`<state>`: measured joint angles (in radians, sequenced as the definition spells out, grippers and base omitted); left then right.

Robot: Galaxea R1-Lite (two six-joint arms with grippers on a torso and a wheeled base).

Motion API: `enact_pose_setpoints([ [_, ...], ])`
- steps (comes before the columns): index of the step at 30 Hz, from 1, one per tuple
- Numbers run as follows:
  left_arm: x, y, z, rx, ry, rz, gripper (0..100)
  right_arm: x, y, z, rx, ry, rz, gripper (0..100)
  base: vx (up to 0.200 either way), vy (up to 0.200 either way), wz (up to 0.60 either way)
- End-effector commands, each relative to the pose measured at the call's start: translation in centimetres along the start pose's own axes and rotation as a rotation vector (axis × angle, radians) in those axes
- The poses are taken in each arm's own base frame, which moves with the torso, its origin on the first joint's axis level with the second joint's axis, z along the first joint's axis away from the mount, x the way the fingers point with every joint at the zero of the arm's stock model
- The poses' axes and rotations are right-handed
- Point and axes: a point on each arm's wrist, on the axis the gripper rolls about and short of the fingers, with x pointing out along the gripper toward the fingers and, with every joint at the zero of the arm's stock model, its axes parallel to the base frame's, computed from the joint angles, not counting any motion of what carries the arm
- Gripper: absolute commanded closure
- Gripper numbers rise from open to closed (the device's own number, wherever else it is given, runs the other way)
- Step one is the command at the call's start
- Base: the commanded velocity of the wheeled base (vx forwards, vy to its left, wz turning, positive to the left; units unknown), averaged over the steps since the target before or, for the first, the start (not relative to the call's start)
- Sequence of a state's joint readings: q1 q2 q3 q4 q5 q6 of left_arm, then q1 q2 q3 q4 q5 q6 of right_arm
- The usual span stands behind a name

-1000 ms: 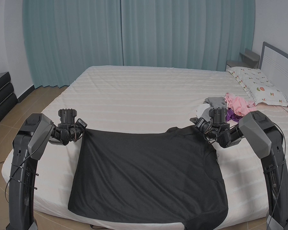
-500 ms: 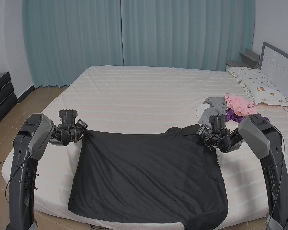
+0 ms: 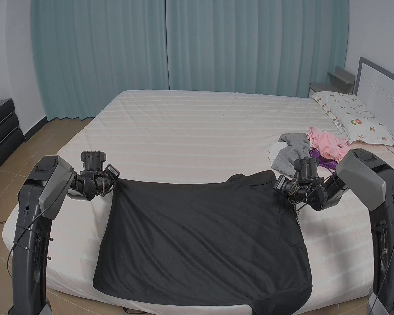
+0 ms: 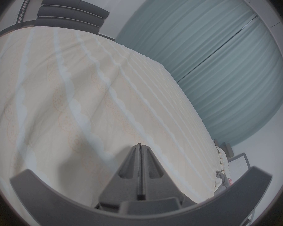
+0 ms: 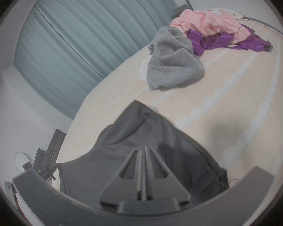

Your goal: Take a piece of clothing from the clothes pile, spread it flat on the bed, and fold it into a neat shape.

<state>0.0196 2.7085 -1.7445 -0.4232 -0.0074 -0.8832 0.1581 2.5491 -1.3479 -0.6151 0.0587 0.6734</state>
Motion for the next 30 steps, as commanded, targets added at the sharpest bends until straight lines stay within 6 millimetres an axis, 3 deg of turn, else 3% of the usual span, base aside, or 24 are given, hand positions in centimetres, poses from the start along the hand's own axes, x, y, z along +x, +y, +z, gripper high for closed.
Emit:
enact_pose_setpoints([
  [1,-0.1,0.0,0.1,-0.001,0.000,0.001,100,0.0,1.1,2.1,-0.001,-0.041,0.043,0,0.000,0.000,0.00],
  [12,-0.1,0.0,0.0,-0.001,0.002,0.003,100,4.8,0.4,1.0,-0.029,-0.058,0.050,0,0.000,0.000,0.00],
  [17,-0.1,0.0,0.0,-0.001,0.002,0.003,100,5.5,0.3,1.0,-0.029,-0.068,0.055,0,0.000,0.000,0.00],
  [18,0.0,0.1,0.0,-0.001,0.003,0.004,100,5.5,0.3,1.1,-0.028,-0.069,0.054,100,0.000,0.000,0.00],
  [30,0.0,-0.1,0.1,-0.001,-0.004,-0.004,100,4.6,0.9,2.4,-0.017,-0.102,0.074,100,0.000,0.000,0.00],
])
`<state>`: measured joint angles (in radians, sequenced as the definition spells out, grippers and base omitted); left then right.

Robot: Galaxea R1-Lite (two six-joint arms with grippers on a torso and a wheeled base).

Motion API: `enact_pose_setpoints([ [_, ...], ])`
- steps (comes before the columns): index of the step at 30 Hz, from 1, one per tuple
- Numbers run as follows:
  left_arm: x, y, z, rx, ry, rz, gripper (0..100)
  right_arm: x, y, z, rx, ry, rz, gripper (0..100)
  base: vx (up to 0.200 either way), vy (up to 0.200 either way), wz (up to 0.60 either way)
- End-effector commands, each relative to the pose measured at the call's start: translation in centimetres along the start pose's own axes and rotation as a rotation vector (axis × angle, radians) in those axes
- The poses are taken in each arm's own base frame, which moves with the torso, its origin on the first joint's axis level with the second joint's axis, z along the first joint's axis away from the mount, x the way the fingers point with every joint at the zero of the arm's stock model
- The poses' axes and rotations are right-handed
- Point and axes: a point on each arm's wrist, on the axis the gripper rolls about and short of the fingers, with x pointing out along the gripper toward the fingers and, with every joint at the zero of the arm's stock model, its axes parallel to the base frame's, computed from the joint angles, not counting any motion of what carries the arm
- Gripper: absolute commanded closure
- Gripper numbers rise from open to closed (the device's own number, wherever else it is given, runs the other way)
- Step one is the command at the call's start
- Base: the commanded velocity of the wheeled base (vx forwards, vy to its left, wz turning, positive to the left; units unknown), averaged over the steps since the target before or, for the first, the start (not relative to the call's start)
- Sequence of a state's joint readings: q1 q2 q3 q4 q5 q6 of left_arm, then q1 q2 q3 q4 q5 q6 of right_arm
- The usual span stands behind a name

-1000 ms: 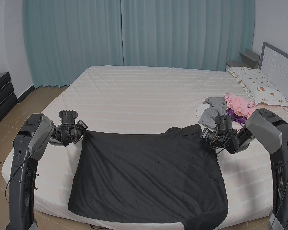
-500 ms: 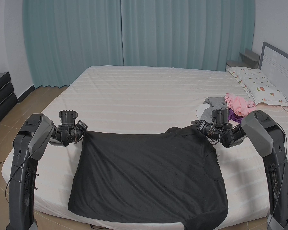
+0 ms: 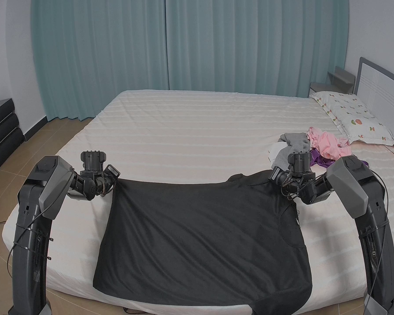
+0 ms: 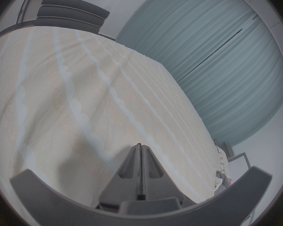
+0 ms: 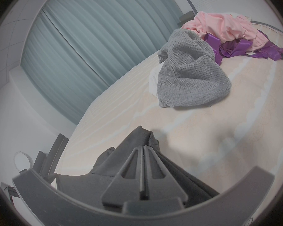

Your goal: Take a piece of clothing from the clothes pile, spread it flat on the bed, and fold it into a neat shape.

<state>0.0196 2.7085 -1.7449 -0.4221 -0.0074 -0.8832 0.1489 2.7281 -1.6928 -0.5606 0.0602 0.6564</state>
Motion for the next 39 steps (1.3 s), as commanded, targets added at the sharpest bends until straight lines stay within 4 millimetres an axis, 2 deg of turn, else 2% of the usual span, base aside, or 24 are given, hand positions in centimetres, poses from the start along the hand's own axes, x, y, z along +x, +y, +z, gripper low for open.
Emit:
enact_pose_setpoints([
  [1,-0.2,-0.4,0.4,0.001,-0.015,-0.008,100,-0.5,0.6,0.8,0.011,-0.023,0.006,100,0.000,0.000,0.00],
  [3,-0.3,-0.6,0.5,0.001,-0.016,-0.010,100,-0.5,0.8,1.0,0.018,-0.042,0.005,100,0.000,0.000,0.00],
  [5,-0.3,-0.8,0.7,0.003,-0.024,-0.016,100,-0.8,0.9,2.1,0.044,-0.108,0.009,100,0.000,0.000,0.00],
  [13,-0.2,-1.8,1.8,0.067,-0.064,-0.054,100,-1.8,1.2,3.9,0.054,-0.146,0.018,100,0.000,0.000,0.00],
  [21,-0.1,-1.4,1.2,0.093,-0.037,-0.027,100,-1.1,0.3,1.7,0.047,-0.040,-0.006,100,0.000,0.000,0.00],
  [26,-0.1,-1.4,1.2,0.093,-0.037,-0.025,100,-0.9,0.2,1.5,0.044,-0.014,-0.016,100,0.000,0.000,0.00],
  [27,-0.1,-1.3,1.2,0.092,-0.035,-0.022,100,-0.9,0.1,1.5,0.040,-0.013,-0.010,0,0.000,0.000,0.00],
  [39,-0.1,-1.1,0.9,0.094,-0.026,-0.014,100,0.8,-1.1,-0.4,-0.027,0.010,-0.016,0,0.000,0.000,0.00],
])
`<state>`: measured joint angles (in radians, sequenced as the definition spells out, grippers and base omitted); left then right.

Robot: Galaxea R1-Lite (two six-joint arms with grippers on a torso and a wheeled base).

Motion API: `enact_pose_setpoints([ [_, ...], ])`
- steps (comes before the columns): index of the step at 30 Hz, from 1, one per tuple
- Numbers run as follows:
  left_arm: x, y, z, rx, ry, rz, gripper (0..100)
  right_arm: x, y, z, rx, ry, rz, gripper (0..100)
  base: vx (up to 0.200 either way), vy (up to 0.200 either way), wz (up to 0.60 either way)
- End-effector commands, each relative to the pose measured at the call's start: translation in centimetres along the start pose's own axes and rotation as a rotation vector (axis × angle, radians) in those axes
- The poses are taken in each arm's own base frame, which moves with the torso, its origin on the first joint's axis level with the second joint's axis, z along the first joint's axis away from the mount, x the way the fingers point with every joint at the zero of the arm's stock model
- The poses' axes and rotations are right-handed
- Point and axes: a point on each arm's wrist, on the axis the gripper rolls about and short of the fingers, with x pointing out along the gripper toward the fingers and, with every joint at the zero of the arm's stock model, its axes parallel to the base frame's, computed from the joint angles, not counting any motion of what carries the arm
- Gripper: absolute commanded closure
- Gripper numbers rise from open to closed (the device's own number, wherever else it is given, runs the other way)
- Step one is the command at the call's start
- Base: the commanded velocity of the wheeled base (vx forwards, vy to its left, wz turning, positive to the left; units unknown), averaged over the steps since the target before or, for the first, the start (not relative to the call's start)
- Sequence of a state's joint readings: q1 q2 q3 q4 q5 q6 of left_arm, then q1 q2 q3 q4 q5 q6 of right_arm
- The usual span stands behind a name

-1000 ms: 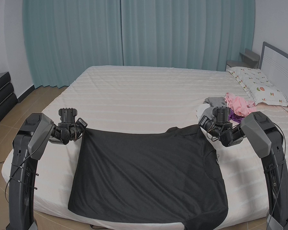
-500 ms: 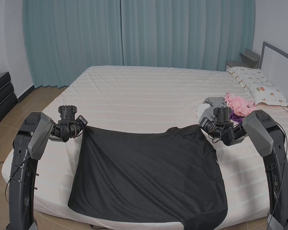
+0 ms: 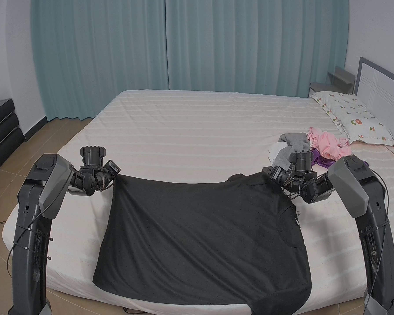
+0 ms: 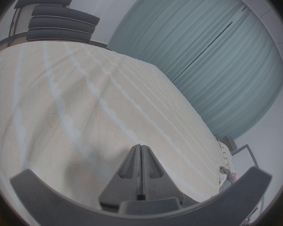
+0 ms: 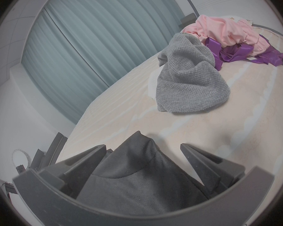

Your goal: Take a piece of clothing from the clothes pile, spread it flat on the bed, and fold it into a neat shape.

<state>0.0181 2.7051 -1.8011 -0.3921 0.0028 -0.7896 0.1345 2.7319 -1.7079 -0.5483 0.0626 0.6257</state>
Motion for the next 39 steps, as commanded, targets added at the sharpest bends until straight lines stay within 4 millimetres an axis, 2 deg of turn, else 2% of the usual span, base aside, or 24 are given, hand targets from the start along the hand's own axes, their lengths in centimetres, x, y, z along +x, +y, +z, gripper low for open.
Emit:
enact_pose_setpoints([
  [1,0.0,0.0,0.0,-0.001,0.000,0.001,100,0.9,-0.6,-1.0,-0.005,0.014,-0.006,0,0.000,0.000,0.00],
  [2,0.0,0.1,-0.1,0.000,0.004,0.003,100,1.0,-0.6,-1.1,-0.005,0.014,-0.006,0,0.000,0.000,0.00],
  [3,0.0,0.0,-0.1,0.000,0.005,0.004,100,1.1,-0.7,-1.1,-0.010,0.011,-0.003,100,0.000,0.000,0.00],
  [17,0.0,-0.4,-0.1,0.046,-0.023,0.020,100,0.8,-0.3,0.3,0.000,-0.055,0.019,100,0.000,0.000,0.00],
  [23,-0.1,-0.6,0.2,0.061,-0.033,0.013,100,0.3,0.2,2.3,0.006,-0.112,0.032,100,0.000,0.000,0.00],
  [31,-0.2,-1.9,1.6,0.063,-0.092,-0.011,100,-1.5,2.2,6.7,0.002,-0.230,0.057,100,0.000,0.000,0.00],
  [35,-0.1,-1.9,1.6,0.098,-0.081,0.000,100,-1.6,2.6,7.5,-0.001,-0.252,0.070,100,0.000,0.000,0.00],
  [39,0.3,-2.1,0.7,0.111,-0.070,-0.002,100,-1.3,2.4,7.1,-0.002,-0.245,0.067,100,0.000,0.000,0.00],
])
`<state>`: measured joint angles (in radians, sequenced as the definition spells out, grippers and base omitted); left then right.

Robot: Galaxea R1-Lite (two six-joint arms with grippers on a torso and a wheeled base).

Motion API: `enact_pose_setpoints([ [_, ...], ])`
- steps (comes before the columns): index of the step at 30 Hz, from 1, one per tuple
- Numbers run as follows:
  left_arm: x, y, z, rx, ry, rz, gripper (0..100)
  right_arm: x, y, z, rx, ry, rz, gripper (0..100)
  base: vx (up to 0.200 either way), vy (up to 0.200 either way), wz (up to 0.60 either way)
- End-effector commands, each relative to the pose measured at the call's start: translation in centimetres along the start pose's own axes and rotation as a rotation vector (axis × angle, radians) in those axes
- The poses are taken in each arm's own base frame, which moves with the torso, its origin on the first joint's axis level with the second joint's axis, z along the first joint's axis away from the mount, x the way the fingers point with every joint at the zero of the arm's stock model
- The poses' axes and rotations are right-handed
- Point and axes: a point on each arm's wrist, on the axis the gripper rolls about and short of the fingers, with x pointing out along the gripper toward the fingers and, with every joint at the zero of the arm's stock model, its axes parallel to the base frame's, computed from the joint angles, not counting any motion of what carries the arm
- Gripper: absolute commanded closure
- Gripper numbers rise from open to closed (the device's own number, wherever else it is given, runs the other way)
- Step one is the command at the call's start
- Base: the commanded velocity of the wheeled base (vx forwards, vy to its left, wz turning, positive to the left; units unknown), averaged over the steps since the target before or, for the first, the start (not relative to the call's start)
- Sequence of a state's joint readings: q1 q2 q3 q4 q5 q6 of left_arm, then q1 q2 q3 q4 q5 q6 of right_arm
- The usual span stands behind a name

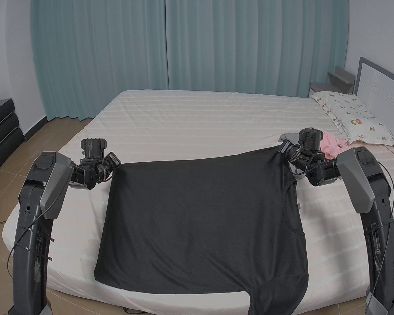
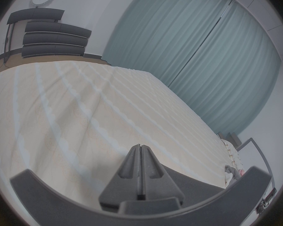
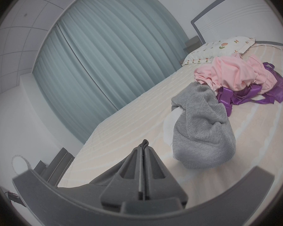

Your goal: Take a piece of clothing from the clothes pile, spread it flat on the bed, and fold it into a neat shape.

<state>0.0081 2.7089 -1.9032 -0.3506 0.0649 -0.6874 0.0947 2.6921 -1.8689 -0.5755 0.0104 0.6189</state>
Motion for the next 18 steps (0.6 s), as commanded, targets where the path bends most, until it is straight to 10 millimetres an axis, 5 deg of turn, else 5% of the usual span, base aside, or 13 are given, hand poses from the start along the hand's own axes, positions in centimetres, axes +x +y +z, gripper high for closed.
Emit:
enact_pose_setpoints([
  [1,0.4,-0.2,-0.7,0.007,0.007,-0.006,100,0.1,0.1,0.1,-0.002,-0.004,0.004,100,0.000,0.000,0.00],
  [18,2.2,-0.8,-4.1,0.040,0.034,-0.024,100,1.6,-2.5,-4.3,-0.017,0.068,-0.040,100,0.000,0.000,0.00],
])
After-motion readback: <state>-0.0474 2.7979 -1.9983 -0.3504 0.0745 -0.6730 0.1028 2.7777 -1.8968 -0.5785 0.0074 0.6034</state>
